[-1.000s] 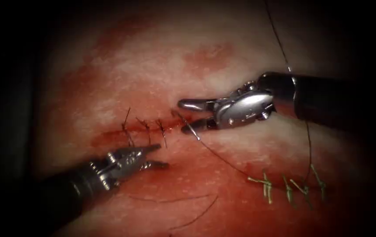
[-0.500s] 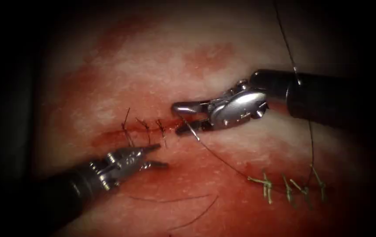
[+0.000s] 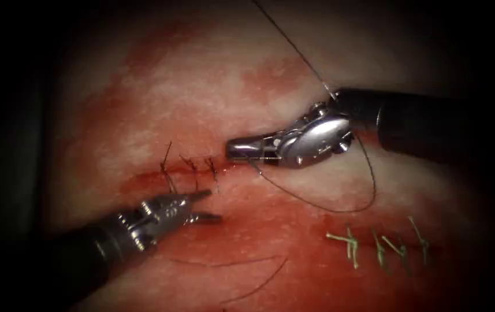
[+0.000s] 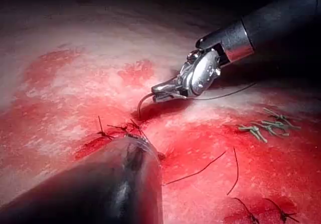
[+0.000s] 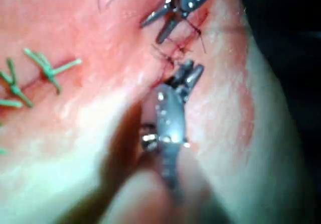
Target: Wound Closure
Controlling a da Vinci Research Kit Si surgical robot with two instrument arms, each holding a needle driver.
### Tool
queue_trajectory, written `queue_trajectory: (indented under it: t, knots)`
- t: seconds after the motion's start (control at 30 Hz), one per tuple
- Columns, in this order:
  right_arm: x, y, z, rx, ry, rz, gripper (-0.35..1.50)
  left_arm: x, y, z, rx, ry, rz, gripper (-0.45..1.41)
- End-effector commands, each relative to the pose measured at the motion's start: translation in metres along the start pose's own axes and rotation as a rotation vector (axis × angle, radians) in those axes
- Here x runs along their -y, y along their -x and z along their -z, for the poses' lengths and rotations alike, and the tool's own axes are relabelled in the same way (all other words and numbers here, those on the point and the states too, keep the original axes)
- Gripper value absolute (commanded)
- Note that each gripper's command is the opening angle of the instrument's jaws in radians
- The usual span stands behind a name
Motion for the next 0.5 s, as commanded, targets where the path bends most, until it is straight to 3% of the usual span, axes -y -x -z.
queue_trajectory:
  t: [0.03,0.33,0.5]
  knots:
    - [-0.0001,0.0005,-0.0007,0.009,0.005,0.001,-0.35,0.0001,-0.0002,-0.0007,-0.001,0.000,-0.001,0.25]
    - [0.0005,0.0011,-0.0003,0.113,0.061,-0.013,-0.35,0.0000,-0.0002,-0.0006,0.000,0.000,0.000,0.25]
    - [0.0004,0.0011,-0.0002,0.267,0.072,-0.093,-0.35,-0.0002,-0.0008,-0.0006,0.001,-0.001,0.004,0.20]
